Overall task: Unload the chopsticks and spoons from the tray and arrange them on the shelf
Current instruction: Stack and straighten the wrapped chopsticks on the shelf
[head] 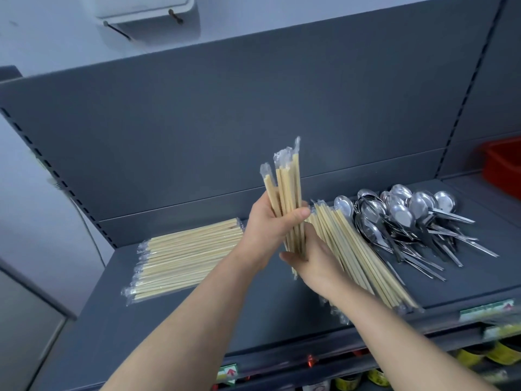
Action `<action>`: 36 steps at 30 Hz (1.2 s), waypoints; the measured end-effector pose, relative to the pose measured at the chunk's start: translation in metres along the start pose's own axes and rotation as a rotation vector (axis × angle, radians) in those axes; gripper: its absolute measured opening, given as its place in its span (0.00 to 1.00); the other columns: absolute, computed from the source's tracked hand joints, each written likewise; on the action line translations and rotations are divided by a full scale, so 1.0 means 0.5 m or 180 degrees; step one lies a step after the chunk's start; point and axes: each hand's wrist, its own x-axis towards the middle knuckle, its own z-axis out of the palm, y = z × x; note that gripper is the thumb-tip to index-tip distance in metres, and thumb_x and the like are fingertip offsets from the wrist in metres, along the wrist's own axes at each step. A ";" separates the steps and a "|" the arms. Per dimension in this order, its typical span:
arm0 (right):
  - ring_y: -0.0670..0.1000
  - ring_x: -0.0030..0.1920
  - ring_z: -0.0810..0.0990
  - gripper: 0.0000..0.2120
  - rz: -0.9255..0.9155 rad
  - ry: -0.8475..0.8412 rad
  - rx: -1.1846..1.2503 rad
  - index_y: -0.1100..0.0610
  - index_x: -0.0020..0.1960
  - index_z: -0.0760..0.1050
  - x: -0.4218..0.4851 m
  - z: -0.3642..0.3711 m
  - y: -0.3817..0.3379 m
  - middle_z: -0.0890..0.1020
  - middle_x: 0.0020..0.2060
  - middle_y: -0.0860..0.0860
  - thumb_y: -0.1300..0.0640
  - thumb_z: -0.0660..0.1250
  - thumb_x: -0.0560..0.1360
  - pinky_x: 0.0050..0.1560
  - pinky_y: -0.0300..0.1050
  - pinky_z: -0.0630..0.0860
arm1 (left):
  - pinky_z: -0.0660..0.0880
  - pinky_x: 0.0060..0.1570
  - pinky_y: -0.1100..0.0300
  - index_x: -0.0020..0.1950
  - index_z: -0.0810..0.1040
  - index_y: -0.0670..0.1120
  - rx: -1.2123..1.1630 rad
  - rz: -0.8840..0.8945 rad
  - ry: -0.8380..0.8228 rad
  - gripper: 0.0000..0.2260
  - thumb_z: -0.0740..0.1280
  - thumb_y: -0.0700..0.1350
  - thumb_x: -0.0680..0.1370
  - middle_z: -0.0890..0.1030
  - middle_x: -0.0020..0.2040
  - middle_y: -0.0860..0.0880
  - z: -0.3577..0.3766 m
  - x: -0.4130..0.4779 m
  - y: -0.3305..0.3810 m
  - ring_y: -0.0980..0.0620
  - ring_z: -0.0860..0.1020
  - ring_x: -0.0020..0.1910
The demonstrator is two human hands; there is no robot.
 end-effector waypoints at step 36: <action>0.50 0.76 0.35 0.32 -0.0751 -0.1419 -0.2582 0.45 0.78 0.43 -0.024 0.258 -0.104 0.42 0.78 0.46 0.40 0.54 0.80 0.75 0.54 0.37 | 0.44 0.73 0.40 0.77 0.53 0.61 0.3920 -0.0985 0.0340 0.26 0.55 0.61 0.80 0.47 0.79 0.52 -0.407 -0.293 -0.168 0.49 0.45 0.78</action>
